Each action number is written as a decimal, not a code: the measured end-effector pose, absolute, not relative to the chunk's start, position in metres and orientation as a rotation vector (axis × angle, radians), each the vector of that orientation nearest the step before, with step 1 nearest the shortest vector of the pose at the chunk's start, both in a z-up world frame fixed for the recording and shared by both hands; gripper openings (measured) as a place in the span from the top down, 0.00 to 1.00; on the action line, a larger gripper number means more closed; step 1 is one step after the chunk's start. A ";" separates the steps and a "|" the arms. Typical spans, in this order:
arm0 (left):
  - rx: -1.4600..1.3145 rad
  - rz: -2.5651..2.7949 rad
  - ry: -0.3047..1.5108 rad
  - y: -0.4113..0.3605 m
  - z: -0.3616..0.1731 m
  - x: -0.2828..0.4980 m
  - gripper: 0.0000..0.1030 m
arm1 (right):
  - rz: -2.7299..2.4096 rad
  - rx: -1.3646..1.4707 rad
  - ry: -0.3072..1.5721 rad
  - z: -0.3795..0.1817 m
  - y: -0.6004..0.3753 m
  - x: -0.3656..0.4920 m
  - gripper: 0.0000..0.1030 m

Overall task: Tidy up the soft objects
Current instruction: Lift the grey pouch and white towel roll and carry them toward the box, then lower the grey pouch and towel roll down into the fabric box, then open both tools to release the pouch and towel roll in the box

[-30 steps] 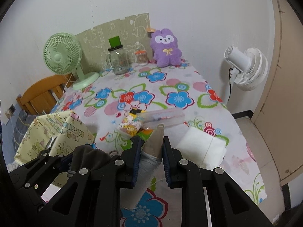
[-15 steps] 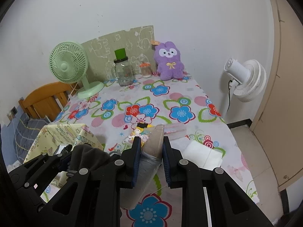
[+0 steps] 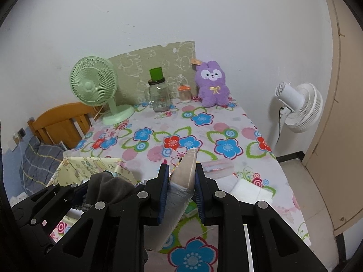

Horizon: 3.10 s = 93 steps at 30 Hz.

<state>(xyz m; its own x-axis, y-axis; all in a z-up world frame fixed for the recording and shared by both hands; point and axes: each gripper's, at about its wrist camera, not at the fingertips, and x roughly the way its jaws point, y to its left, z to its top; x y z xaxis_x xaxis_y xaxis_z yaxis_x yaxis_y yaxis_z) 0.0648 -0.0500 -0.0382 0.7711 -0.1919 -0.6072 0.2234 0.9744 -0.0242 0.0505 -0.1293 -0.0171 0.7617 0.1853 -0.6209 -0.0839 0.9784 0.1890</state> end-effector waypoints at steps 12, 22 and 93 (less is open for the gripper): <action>0.041 -0.184 0.640 -0.023 -0.031 0.066 0.57 | 0.190 0.139 0.691 -0.009 -0.103 0.058 0.76; 0.006 -0.149 0.653 0.008 -0.030 0.071 0.57 | 0.246 0.111 0.692 -0.005 -0.071 0.068 0.76; -0.076 0.060 0.796 0.120 -0.087 0.107 0.06 | 0.501 0.017 0.852 -0.061 0.060 0.126 0.32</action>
<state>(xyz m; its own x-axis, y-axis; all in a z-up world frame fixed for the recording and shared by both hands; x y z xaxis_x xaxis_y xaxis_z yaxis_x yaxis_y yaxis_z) 0.1072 0.1200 -0.0875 0.6980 0.0250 -0.7156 -0.0825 0.9955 -0.0456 0.1255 0.0599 -0.0612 0.5500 0.4301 -0.7159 -0.4170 0.8841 0.2108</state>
